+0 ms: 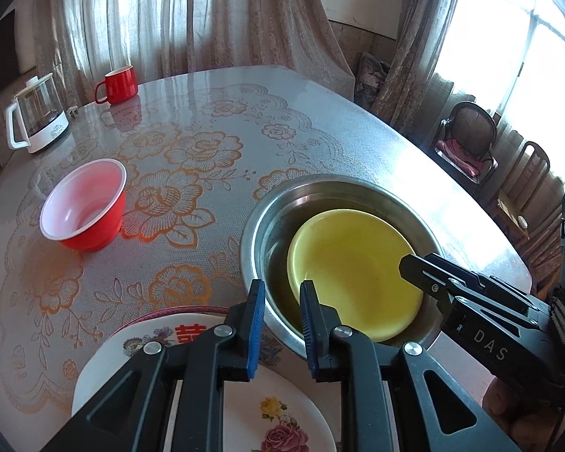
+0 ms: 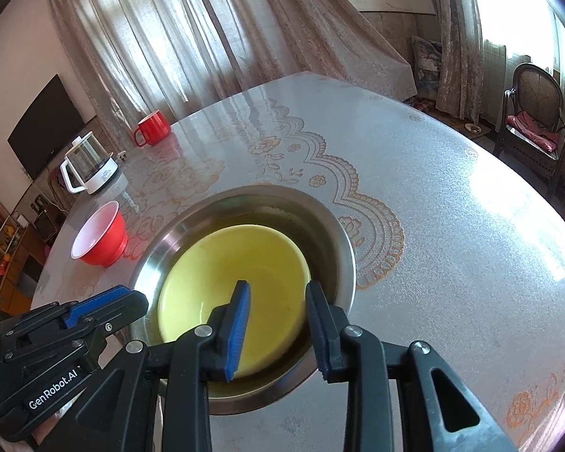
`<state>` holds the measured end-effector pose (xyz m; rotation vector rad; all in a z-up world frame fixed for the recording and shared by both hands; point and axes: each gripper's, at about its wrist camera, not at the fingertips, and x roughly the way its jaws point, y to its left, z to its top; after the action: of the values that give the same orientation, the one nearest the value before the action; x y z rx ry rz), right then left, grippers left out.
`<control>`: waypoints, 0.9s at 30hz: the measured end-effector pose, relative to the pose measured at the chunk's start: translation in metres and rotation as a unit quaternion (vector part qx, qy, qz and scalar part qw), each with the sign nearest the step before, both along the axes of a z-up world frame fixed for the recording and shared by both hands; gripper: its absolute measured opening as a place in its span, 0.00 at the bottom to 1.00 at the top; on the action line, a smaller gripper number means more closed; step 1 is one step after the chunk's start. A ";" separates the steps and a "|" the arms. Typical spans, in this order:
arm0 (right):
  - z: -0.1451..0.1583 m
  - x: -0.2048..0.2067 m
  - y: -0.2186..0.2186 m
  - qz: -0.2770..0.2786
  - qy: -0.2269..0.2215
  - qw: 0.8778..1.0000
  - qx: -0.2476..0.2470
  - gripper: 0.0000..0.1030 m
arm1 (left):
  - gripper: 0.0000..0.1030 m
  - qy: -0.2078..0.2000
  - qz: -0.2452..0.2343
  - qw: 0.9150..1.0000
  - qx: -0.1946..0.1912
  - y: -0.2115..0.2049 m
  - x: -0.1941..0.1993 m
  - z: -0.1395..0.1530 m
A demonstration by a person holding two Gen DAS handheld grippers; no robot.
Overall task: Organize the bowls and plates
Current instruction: 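Move the right tool toward the red-and-white bowl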
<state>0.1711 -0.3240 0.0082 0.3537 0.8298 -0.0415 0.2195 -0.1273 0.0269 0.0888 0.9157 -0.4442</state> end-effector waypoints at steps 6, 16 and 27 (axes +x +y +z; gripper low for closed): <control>0.008 -0.007 0.002 0.003 -0.010 1.000 0.006 0.30 | 0.19 -0.015 0.026 1.000 -0.004 0.021 -0.008 0.005; 0.025 -0.009 0.029 0.063 -0.031 0.997 0.029 0.30 | 0.23 -0.007 0.059 0.998 -0.023 0.057 -0.014 0.003; 0.029 0.000 0.073 0.146 -0.021 0.987 0.067 0.34 | 0.32 -0.077 0.127 0.988 0.039 0.116 -0.027 0.002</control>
<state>0.1711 -0.2507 0.0367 0.3557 0.8372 0.2960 0.1926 -0.0118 0.0294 0.0755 0.7804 -0.1613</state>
